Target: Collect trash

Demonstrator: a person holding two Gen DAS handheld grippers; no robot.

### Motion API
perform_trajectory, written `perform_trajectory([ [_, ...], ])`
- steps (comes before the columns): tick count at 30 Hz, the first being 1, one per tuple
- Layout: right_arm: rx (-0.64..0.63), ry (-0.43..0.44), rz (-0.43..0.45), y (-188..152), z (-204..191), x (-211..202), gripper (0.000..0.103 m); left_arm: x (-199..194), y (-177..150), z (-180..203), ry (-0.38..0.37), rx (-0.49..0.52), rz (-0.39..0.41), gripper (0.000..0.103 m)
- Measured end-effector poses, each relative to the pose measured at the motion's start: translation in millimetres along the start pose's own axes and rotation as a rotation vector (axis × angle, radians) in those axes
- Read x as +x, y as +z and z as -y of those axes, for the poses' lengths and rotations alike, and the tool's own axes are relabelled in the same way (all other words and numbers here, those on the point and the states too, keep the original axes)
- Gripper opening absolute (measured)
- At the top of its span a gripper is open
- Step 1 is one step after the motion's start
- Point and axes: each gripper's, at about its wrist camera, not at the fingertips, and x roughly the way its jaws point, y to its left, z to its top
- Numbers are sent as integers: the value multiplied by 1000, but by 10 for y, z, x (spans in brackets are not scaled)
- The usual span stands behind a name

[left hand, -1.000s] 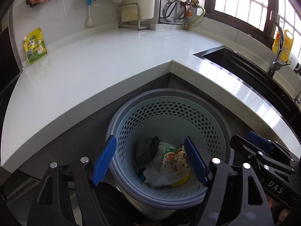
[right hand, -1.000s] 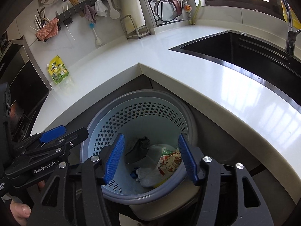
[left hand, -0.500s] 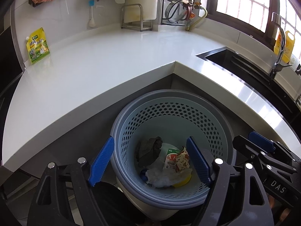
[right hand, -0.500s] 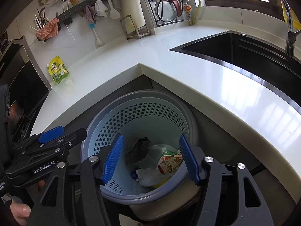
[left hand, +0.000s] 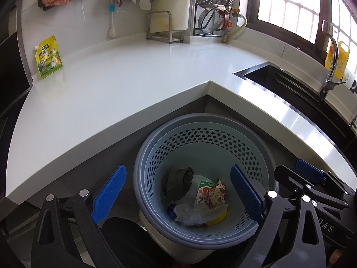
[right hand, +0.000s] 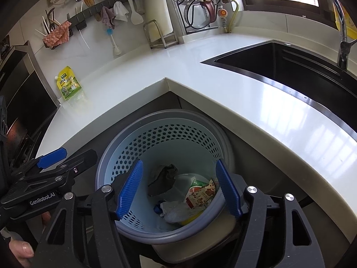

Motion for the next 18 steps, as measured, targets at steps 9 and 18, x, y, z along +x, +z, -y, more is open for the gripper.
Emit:
perform_trajectory([
  [9,-1,-8,2,0,-9,-2,72,7,2,-4,3,-3,-5,94],
  [18,-1,-7,2,-1,-6,-1,72,-4,-3,-7,12,-3,1,96],
])
